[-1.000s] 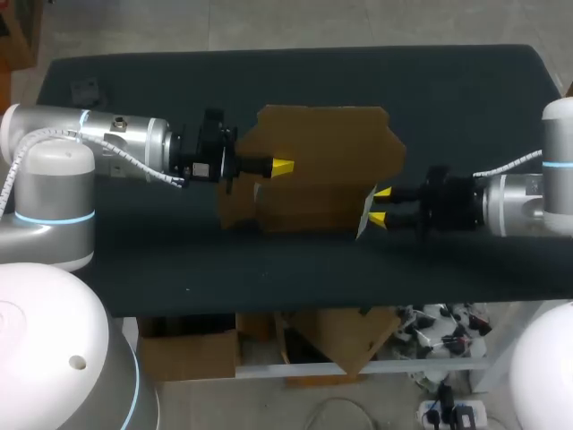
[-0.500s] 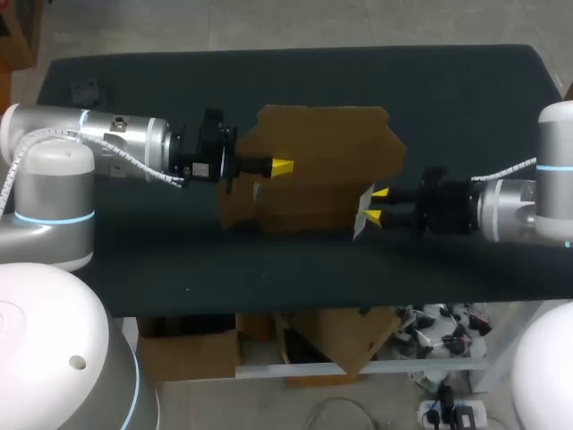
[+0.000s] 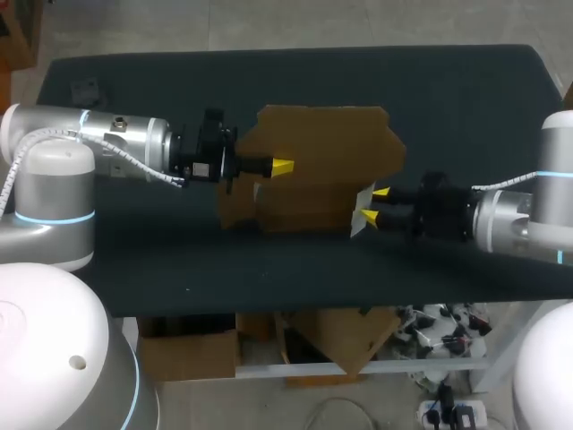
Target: Assemble the packaging by folding the flat box into shape, placing the metal phone stand inside, and closing the box properly
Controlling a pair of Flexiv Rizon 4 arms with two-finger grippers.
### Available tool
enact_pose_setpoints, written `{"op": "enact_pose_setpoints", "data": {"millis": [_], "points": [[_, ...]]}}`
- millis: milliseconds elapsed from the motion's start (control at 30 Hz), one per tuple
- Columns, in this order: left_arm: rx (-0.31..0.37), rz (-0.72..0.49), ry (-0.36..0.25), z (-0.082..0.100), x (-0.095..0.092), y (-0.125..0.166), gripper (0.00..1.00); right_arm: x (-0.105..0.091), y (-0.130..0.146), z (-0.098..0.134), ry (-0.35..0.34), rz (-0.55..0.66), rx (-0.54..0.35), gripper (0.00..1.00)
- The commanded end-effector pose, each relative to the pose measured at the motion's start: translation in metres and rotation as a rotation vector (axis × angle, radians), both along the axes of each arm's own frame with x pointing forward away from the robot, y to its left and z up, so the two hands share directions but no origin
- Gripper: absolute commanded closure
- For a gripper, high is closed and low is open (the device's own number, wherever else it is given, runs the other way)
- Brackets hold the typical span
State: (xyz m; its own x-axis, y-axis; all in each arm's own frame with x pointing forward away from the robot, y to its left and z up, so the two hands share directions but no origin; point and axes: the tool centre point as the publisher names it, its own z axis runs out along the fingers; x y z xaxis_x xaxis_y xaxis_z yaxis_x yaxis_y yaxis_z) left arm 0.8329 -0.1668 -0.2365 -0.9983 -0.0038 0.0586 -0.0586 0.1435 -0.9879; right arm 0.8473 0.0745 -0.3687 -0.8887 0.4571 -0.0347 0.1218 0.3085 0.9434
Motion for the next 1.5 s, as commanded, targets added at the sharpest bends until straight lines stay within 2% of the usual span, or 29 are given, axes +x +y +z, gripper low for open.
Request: {"op": "enact_pose_setpoints", "data": {"millis": [33,267,333,533,933,1200,1500], "points": [[0.0,-0.002,0.001,-0.004,0.0,0.0,1.0,0.001,0.003,-0.002,-0.012,-0.032,0.005,0.53],[0.0,-0.002,0.001,-0.004,0.0,0.0,1.0,0.003,0.006,-0.002,-0.015,-0.078,0.018,0.51],[0.0,-0.002,0.001,-0.004,0.0,0.0,1.0,0.004,0.007,-0.001,-0.018,-0.089,0.024,0.41],[0.0,-0.002,0.001,-0.004,0.0,0.0,1.0,0.005,0.009,0.0,-0.019,-0.135,0.024,0.35],[0.0,-0.002,0.001,-0.004,0.0,0.0,1.0,0.009,0.01,-0.004,-0.016,-0.215,0.035,0.42],[0.0,-0.002,0.001,-0.004,0.0,0.0,1.0,0.012,0.011,-0.005,-0.019,-0.265,0.048,0.38],[0.0,-0.002,0.001,-0.004,0.0,0.0,1.0,0.015,0.013,-0.005,-0.019,-0.324,0.07,0.43]]}}
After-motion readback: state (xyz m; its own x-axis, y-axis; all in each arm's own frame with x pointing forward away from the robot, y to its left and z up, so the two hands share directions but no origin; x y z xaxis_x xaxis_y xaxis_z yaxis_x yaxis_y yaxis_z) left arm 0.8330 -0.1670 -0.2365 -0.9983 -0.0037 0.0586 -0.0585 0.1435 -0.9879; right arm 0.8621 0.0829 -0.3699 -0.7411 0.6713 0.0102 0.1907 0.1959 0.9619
